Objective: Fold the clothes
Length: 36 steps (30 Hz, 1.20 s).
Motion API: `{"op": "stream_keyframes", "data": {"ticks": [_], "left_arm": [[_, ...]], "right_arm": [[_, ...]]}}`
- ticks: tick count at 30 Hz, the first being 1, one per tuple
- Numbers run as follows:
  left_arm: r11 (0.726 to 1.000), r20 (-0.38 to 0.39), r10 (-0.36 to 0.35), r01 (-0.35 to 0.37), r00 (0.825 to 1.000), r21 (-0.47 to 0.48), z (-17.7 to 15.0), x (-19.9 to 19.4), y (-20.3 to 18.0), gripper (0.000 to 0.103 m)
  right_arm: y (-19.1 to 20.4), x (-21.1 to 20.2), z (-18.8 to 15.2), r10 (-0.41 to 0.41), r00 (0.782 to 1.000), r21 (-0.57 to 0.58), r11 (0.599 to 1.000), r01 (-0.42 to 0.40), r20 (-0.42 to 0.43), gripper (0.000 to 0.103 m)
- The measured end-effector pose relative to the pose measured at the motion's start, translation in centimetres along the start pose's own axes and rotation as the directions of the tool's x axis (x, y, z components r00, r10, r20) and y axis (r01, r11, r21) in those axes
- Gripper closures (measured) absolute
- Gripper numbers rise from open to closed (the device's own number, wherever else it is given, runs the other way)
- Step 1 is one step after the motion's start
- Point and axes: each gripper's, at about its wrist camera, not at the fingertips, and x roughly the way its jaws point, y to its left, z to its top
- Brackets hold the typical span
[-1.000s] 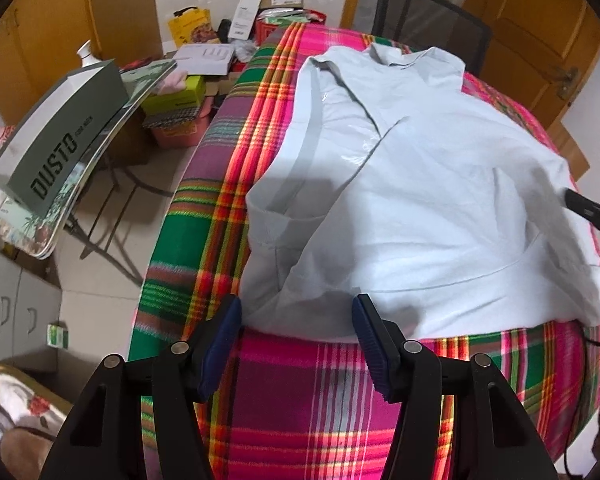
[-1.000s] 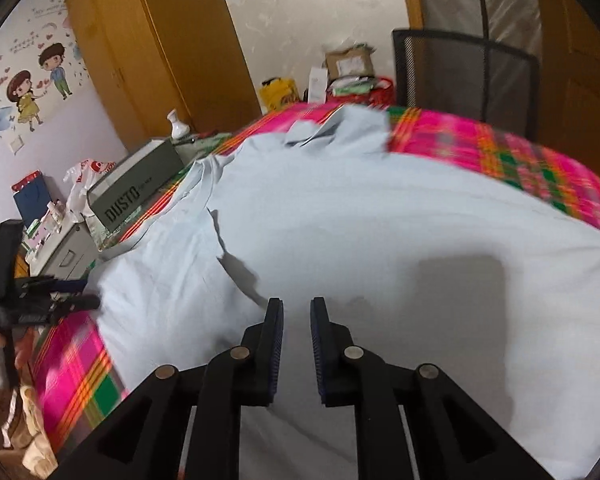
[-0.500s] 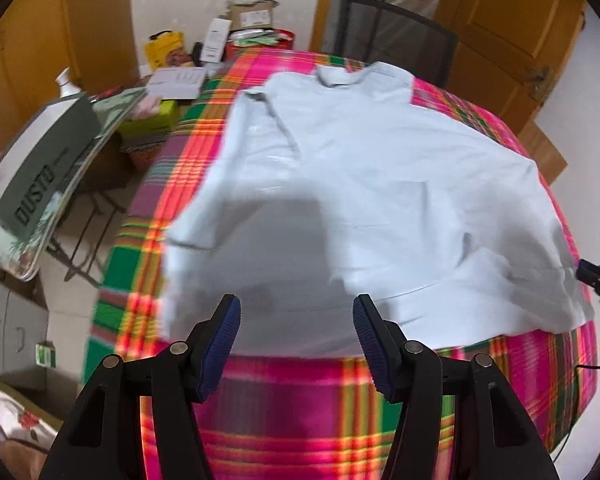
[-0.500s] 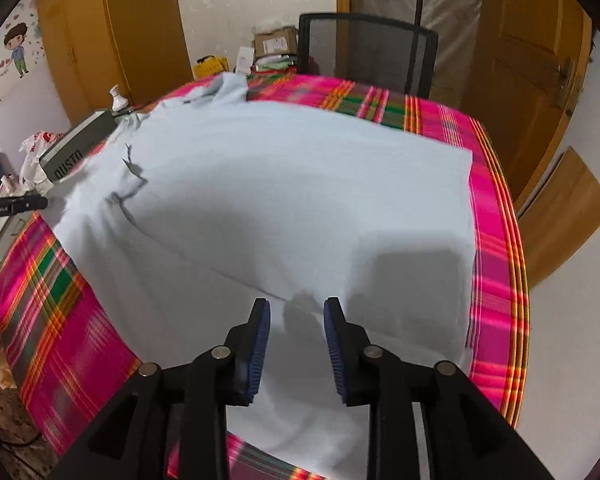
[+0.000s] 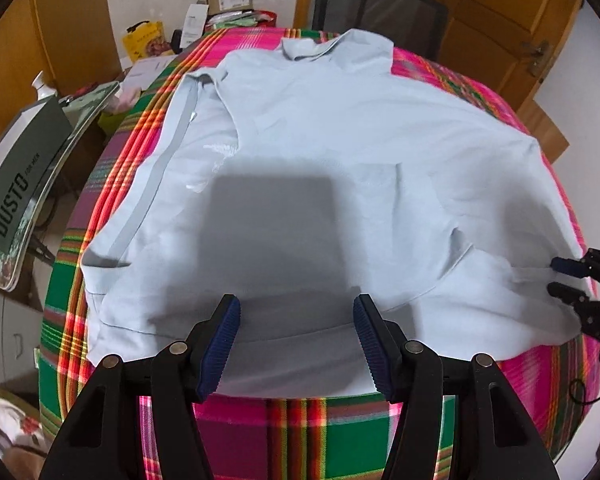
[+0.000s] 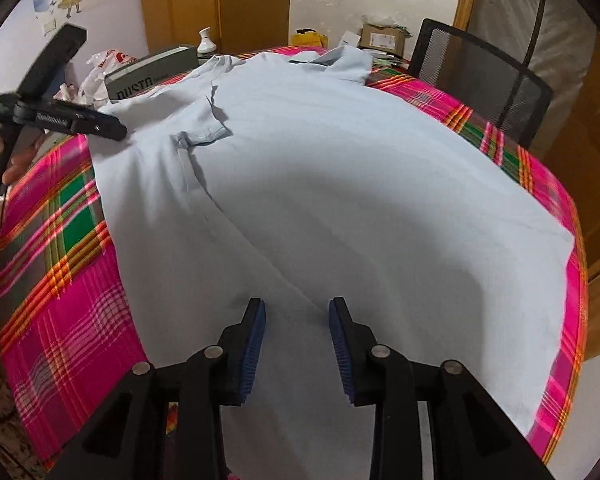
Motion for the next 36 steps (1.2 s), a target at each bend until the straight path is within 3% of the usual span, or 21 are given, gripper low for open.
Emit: {"op": "stream_keyframes", "data": {"ticks": [2, 5, 9, 17, 19, 22, 24, 27, 31, 36], "left_arm": [[1.0, 0.001, 0.004, -0.004, 1.0, 0.004, -0.2, 0.1, 0.0, 0.041], [1.0, 0.005, 0.006, -0.006, 1.0, 0.015, -0.2, 0.1, 0.0, 0.041], [1.0, 0.011, 0.01, -0.011, 1.0, 0.02, -0.4, 0.1, -0.1, 0.04], [1.0, 0.037, 0.012, -0.013, 0.999, 0.011, -0.6, 0.0, -0.4, 0.038], [1.0, 0.053, -0.001, 0.001, 0.999, 0.001, -0.5, -0.5, -0.6, 0.038], [1.0, 0.077, -0.022, 0.023, 0.997, -0.012, -0.3, -1.1, -1.0, 0.038], [0.999, 0.093, -0.037, 0.039, 0.995, -0.019, -0.2, -1.5, -1.3, 0.038], [0.993, 0.113, -0.11, 0.105, 0.987, 0.049, -0.2, -2.2, -3.3, 0.038], [0.977, 0.068, -0.193, 0.185, 0.979, 0.111, 0.0, -1.2, -5.9, 0.038], [0.949, 0.014, -0.276, 0.271, 0.961, 0.161, 0.6, 0.3, -9.1, 0.038]], "right_arm": [[-0.5, -0.1, -0.1, 0.018, 1.0, 0.018, 1.0, -0.018, 0.006, 0.098], [-1.2, -0.8, -0.2, 0.024, 0.999, 0.055, 0.998, -0.026, 0.039, 0.099], [-2.2, -1.8, -0.1, 0.017, 0.996, 0.095, 0.995, -0.025, 0.084, 0.099], [-3.3, 0.2, -0.4, 0.005, 0.998, 0.156, 0.988, -0.015, 0.062, 0.099], [-3.1, 0.3, -0.5, -0.014, 0.998, 0.152, 0.988, 0.004, 0.066, 0.095], [-2.8, -0.1, -0.6, -0.045, 0.997, 0.148, 0.988, 0.036, 0.056, 0.08], [-2.7, -0.6, -0.8, -0.069, 0.996, 0.151, 0.987, 0.059, 0.058, 0.078], [-2.6, -2.2, -1.5, -0.093, 0.991, 0.184, 0.98, 0.074, 0.099, 0.078], [-3.0, -4.7, -3.3, -0.134, 0.98, 0.261, 0.961, 0.092, 0.148, 0.078], [-5.4, -6.8, -7.4, -0.211, 0.97, 0.409, 0.901, 0.146, 0.119, 0.078]]}}
